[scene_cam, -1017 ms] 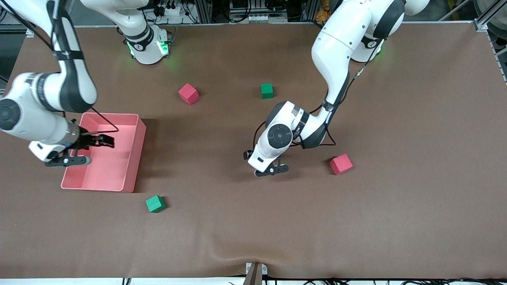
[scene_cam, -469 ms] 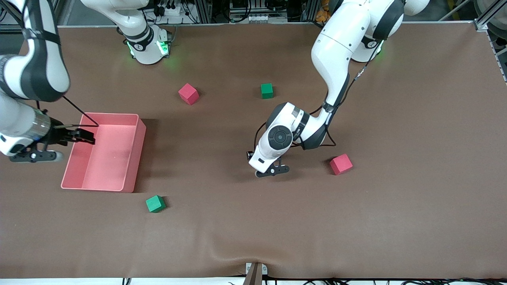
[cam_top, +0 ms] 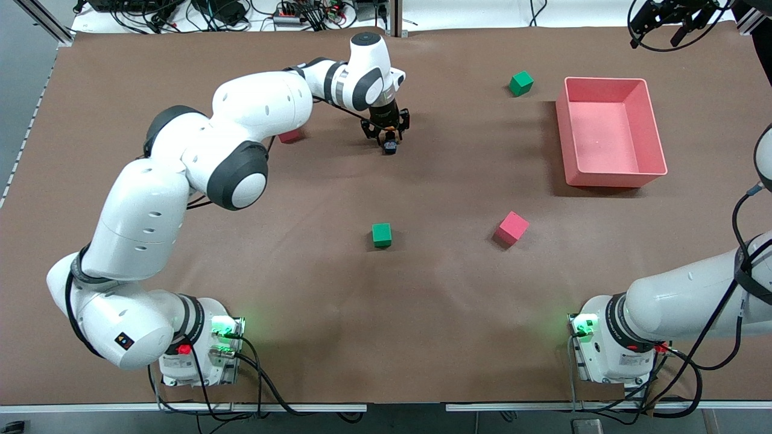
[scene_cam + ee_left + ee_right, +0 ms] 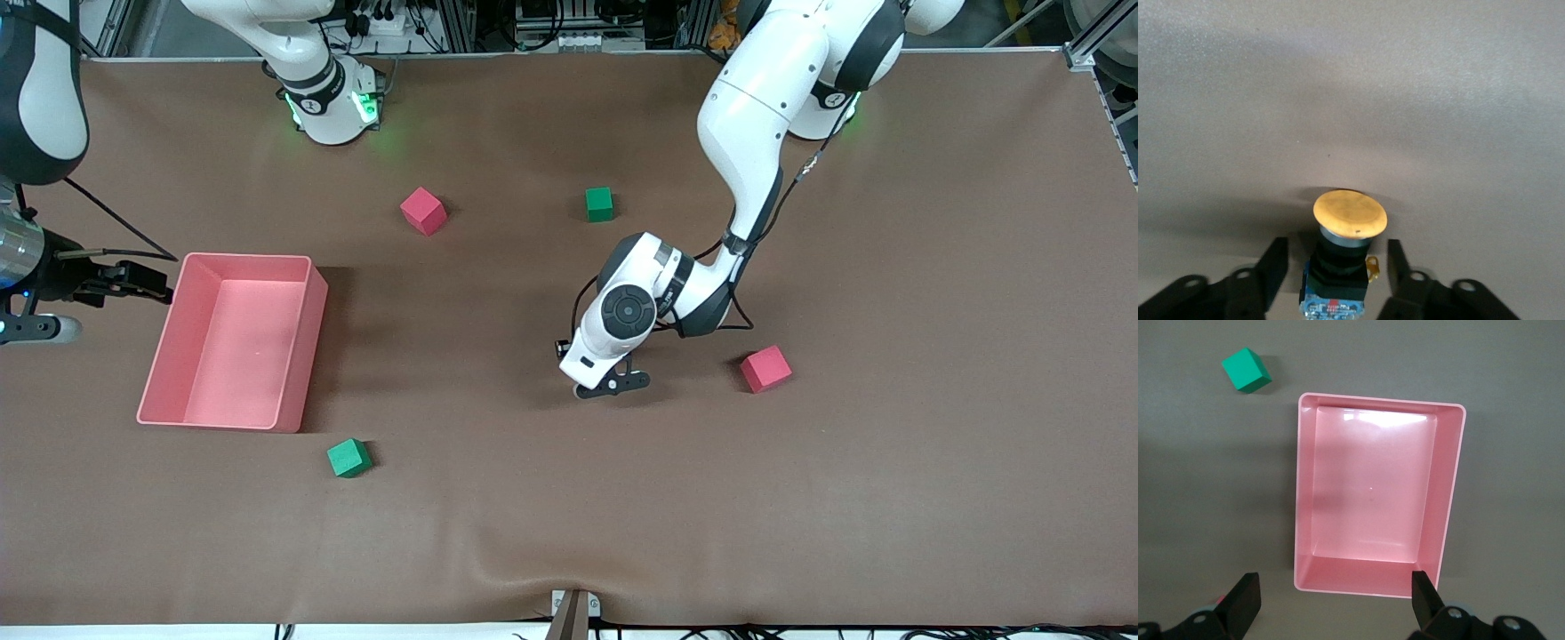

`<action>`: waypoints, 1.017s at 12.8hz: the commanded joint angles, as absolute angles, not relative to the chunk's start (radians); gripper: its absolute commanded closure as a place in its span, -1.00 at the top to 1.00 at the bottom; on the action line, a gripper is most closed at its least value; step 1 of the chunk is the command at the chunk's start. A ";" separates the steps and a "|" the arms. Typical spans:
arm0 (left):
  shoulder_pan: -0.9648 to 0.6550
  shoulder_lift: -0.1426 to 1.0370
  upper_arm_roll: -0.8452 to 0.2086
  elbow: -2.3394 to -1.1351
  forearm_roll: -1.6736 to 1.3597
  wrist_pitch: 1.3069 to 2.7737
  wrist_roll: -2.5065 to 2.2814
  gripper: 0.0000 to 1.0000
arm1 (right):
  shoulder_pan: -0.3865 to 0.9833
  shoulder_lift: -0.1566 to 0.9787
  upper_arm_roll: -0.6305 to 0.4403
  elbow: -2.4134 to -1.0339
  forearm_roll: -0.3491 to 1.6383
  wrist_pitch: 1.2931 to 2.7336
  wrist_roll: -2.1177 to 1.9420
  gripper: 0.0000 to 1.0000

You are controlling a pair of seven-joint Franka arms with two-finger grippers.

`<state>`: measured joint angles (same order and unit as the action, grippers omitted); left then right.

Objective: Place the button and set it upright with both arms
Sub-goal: 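Grasp the button with the left gripper while the right arm retracts, then lift and carry the button with the left gripper toward the green cube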

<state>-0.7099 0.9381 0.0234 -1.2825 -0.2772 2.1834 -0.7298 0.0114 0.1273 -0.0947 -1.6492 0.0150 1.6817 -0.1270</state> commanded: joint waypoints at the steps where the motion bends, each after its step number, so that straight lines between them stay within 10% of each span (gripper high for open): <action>1: -0.719 0.953 0.035 -1.256 -0.293 2.187 -0.738 -0.51 | 0.006 0.049 -0.098 -1.647 0.003 1.635 -0.123 1.00; 4: -0.716 0.939 0.037 -1.255 -0.293 2.178 -0.738 -1.00 | -0.020 0.005 -0.097 -1.654 0.003 1.602 -0.124 1.00; 13: -0.856 0.825 0.109 -1.255 -0.160 2.180 -1.024 -1.00 | -0.023 -0.055 -0.097 -1.694 0.000 1.592 -0.123 1.00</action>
<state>-0.7850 0.8479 0.0656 -1.2392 -0.2224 2.1819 -0.9263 -0.0106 -0.0322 -0.1089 -1.6793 0.0150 1.5959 -0.1276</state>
